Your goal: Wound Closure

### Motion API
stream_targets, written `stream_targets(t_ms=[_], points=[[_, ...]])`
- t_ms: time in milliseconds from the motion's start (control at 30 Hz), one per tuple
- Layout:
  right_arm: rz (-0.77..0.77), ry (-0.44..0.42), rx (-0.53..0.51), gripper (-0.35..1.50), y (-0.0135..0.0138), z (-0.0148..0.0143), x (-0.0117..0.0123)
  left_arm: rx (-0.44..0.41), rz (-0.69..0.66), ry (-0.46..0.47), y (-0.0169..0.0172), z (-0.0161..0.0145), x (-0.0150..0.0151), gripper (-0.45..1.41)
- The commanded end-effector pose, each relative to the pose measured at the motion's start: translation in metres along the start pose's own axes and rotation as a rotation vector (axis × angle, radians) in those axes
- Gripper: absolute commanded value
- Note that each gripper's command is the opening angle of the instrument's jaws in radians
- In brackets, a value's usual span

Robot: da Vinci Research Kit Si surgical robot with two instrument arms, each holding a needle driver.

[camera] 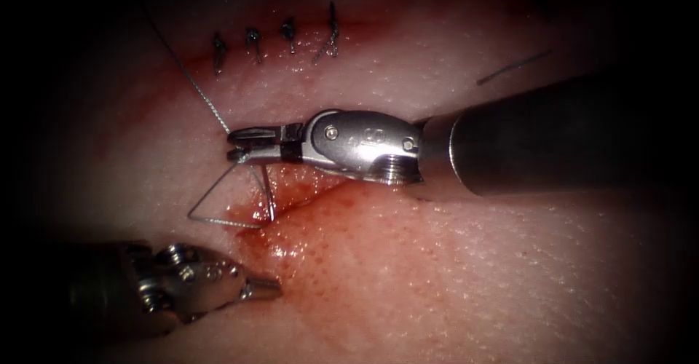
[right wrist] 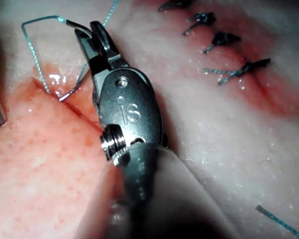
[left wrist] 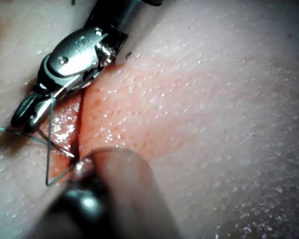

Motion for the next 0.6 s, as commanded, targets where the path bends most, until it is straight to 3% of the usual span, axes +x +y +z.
stream_targets(t_ms=[33, 367, 600], points=[[0.008, -0.002, 0.002, -0.35, -0.0002, 0.0009, -0.0005, -0.002, 0.0, -0.007, 0.0004, 0.001, 0.0, -0.03], [0.046, -0.002, -0.002, -0.35, 0.0002, 0.0012, -0.0003, -0.003, 0.007, -0.014, 0.0003, 0.0014, -0.0004, -0.02], [0.205, -0.02, 0.013, -0.35, 0.0008, 0.001, -0.0002, 0.0, 0.012, -0.031, -0.0001, 0.0015, -0.0009, 0.0]])
